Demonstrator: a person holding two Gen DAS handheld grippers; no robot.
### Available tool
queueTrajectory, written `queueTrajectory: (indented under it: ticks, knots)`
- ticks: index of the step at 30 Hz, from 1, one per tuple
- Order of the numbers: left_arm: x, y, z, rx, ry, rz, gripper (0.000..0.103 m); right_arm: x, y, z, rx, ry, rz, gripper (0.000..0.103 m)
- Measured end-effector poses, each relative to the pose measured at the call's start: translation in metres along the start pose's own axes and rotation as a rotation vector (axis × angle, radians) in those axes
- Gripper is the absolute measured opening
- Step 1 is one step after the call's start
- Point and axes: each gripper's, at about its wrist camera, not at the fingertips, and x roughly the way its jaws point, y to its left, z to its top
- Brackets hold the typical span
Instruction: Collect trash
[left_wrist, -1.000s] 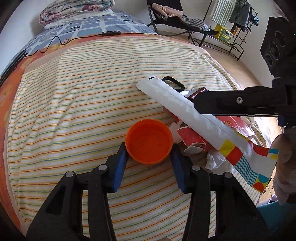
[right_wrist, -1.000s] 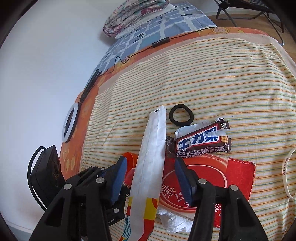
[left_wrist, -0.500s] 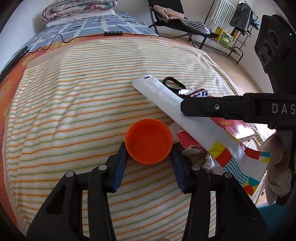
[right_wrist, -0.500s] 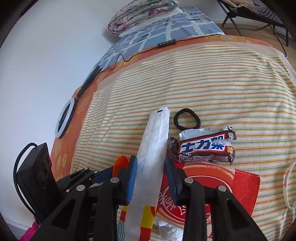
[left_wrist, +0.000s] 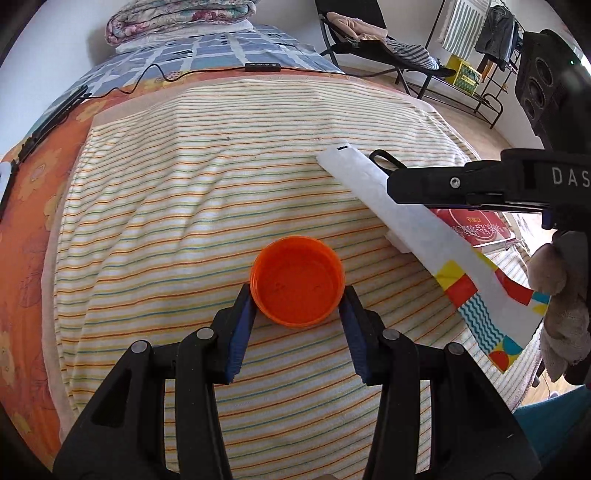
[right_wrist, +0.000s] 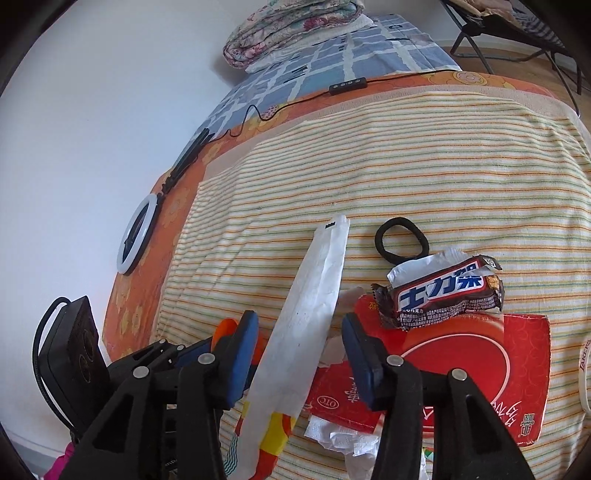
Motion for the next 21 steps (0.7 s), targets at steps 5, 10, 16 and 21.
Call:
queueTrajectory:
  ticks: [5,10,16,21]
  knots:
    - [-0.021,0.031,-0.006,-0.053,-0.032,0.040,0.047,0.020,0.008,0.004,-0.012,0.026,-0.029,0.051]
    - [-0.034,0.048,-0.012,-0.083,-0.049,0.055,0.047,0.029,0.021,0.001,-0.074,0.021,-0.080,0.012]
    - [-0.050,0.046,-0.013,-0.077,-0.069,0.053,0.047,0.009,0.038,-0.004,-0.103,-0.028,-0.042,0.005]
    - [-0.065,0.034,-0.019,-0.050,-0.081,0.056,0.047,-0.007,0.054,-0.011,-0.157,-0.062,-0.068,0.007]
